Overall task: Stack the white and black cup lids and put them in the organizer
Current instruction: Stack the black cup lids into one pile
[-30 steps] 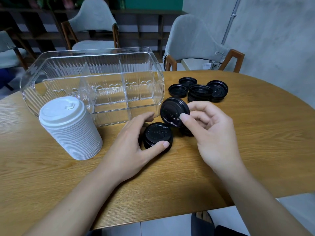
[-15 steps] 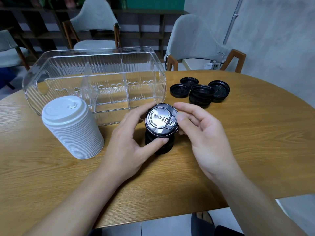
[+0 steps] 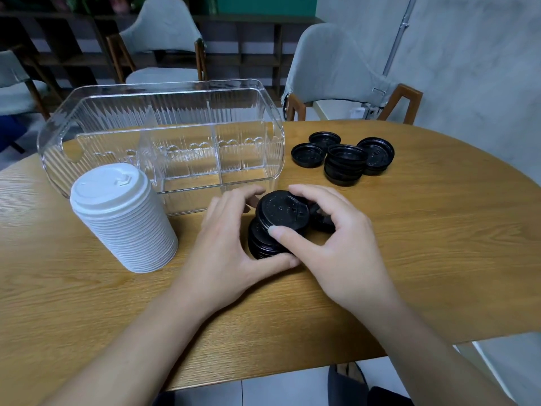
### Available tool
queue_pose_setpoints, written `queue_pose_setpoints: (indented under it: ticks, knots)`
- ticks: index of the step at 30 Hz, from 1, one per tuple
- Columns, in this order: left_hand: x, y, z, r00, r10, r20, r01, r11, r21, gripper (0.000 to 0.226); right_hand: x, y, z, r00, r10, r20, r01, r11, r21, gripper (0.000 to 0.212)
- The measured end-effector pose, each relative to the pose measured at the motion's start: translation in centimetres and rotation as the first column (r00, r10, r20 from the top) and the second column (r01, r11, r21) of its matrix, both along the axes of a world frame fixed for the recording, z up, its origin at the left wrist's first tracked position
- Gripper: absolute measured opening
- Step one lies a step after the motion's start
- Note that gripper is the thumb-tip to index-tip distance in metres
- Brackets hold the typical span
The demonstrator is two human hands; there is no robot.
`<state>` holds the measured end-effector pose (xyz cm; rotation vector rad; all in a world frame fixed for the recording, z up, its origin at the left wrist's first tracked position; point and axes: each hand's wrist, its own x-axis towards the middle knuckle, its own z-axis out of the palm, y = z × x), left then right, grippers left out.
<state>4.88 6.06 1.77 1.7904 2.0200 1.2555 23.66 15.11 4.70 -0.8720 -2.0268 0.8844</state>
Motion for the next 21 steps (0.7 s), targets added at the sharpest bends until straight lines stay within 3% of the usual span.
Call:
queue_pose_setpoints:
  ticks: [3, 7, 21]
  knots:
    - [-0.2, 0.0, -0.2, 1.000, -0.012, 0.004, 0.012, 0.991, -0.134, 0.117, 0.1, 0.3, -0.3, 0.998, 0.029, 0.051, -0.028, 1.000, -0.007, 0.053]
    - [-0.1, 0.1, 0.1, 0.999, -0.017, -0.031, 0.010, 0.978, -0.209, 0.109, 0.1, 0.3, -0.7, 0.991, 0.061, 0.118, -0.062, 0.998, 0.006, 0.055]
    - [-1.0, 0.3, -0.4, 0.990, -0.106, 0.093, 0.126, 0.958, -0.257, 0.121, 0.5, 1.3, -1.1, 0.957, 0.212, 0.197, -0.197, 0.976, -0.091, 0.068]
